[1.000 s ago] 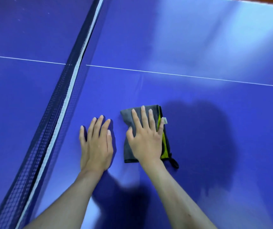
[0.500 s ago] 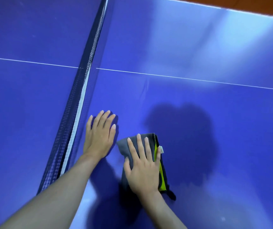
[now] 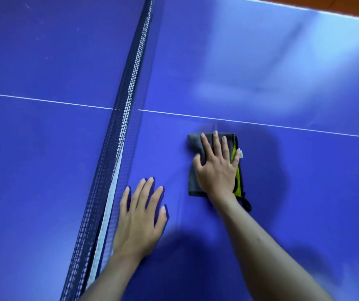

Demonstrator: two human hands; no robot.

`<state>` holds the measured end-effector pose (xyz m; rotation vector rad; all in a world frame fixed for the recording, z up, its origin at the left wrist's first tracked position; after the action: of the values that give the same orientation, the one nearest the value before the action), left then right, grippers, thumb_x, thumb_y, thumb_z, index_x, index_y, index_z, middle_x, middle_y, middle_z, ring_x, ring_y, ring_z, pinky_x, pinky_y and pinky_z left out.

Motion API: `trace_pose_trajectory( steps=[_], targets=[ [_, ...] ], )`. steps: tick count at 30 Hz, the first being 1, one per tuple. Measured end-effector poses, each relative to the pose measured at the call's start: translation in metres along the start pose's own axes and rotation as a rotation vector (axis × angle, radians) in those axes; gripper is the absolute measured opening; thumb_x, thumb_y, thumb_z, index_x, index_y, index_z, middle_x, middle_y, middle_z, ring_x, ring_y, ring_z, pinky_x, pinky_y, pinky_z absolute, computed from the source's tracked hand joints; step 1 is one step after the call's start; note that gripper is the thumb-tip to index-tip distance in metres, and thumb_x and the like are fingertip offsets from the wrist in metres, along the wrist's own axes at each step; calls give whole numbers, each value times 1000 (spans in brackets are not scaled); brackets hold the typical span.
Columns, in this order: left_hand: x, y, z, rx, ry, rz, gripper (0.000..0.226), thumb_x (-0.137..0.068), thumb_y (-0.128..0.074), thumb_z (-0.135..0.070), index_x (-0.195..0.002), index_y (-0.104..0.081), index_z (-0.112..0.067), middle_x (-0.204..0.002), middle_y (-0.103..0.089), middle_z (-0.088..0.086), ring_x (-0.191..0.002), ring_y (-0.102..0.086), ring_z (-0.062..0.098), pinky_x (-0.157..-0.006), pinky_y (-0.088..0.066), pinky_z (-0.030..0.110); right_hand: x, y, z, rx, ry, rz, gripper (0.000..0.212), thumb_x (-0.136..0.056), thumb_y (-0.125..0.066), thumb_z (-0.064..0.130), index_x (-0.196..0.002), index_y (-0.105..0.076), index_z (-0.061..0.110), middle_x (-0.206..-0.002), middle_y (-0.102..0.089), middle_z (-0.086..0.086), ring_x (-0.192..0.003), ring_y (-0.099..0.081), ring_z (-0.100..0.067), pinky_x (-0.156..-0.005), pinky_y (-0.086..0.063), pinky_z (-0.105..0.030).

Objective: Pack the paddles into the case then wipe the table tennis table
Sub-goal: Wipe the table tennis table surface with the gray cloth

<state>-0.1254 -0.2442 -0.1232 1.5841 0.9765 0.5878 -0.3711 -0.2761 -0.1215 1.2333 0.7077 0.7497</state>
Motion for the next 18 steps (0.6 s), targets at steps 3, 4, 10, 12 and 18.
trace_pose_trajectory(
  steps=[3, 4, 10, 12, 18],
  targets=[
    [-1, -3, 1, 13, 7, 3, 54, -101, -42, -41, -148, -54, -19, -166, -34, 5, -155, -28, 22, -122, -25, 58, -40, -2, 1, 2, -14, 67, 68, -93, -27, 55, -160, -21, 49, -173, -11, 11, -159, -9, -14, -125, 0, -60],
    [-1, -3, 2, 18, 7, 12, 54, -101, -42, -42, -149, -54, -19, -167, -33, 4, -156, -27, 21, -123, -24, 58, -53, -3, 2, -2, -18, 75, 67, -94, -27, 55, -160, -20, 49, -173, -10, 11, -159, -8, -14, -125, 0, -60],
    [0, -5, 2, 0, 0, 12, 54, -101, -44, -44, -149, -53, -21, -167, -32, 4, -156, -26, 20, -122, -24, 56, -91, -10, 3, -5, 7, 100, 65, -98, -32, 53, -161, -18, 49, -173, -7, 13, -160, -4, -13, -126, 1, -60],
    [1, -4, 1, -3, -6, 9, 57, -100, -45, -47, -151, -51, -22, -167, -32, 3, -157, -25, 19, -123, -24, 55, -87, -10, 3, 0, 18, 108, 64, -99, -32, 51, -161, -18, 47, -173, -7, 12, -160, -4, -13, -126, 2, -60],
    [4, 3, 0, 11, -39, -41, 63, -99, -48, -56, -152, -48, -23, -166, -34, 4, -157, -23, 21, -125, -21, 56, -24, -8, 19, -18, 56, 79, 65, -97, -31, 48, -162, -19, 46, -173, -8, 11, -160, -4, -14, -126, 2, -59]
  ],
)
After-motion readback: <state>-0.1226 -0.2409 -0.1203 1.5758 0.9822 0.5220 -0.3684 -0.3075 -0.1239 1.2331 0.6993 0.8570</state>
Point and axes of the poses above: each hand's wrist, its own x-axis away from the middle knuckle, its own y-axis out of the back of the hand, z = x × y, the point moved 6 cm from there along -x, towards the middle knuckle
